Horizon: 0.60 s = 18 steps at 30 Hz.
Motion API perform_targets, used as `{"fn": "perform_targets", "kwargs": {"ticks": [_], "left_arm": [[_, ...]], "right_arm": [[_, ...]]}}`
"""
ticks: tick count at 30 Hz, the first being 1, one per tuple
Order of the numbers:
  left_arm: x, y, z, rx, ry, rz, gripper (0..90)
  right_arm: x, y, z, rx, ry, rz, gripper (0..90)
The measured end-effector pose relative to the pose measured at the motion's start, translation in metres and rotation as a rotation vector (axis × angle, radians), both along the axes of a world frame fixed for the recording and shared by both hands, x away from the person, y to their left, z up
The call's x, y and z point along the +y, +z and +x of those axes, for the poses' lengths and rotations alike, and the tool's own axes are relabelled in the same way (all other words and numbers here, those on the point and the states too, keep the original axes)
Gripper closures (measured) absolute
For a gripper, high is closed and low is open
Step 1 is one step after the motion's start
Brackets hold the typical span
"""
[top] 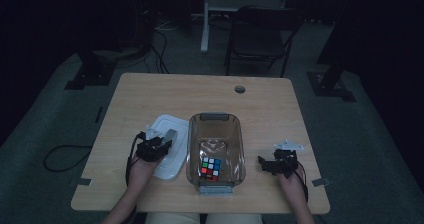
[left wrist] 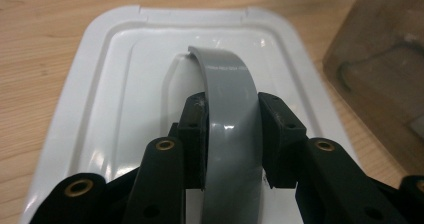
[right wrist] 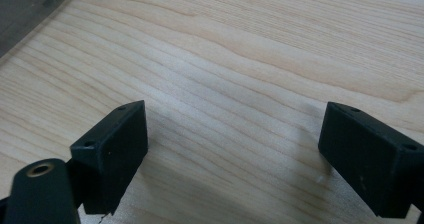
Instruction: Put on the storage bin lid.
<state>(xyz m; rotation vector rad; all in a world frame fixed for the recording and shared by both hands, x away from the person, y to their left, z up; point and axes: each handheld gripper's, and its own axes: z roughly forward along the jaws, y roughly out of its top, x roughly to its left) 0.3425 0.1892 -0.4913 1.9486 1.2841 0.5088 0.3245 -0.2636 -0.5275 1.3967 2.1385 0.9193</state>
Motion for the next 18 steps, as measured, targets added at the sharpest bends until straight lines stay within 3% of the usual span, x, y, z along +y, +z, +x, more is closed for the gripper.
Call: {"fn": "perform_targets", "kwargs": {"ticks": [9,18], "left_arm": [[0.025,0.011,-0.002,-0.012,0.026,-0.068,68.5],[0.037,0.025,-0.008,-0.039,0.025,-0.072,68.5]], "right_arm": [[0.0,0.0,0.0,-0.001,0.0,0.002,12.2],[0.006,0.0,-0.004,0.001,0.019,0.021,12.1]]}}
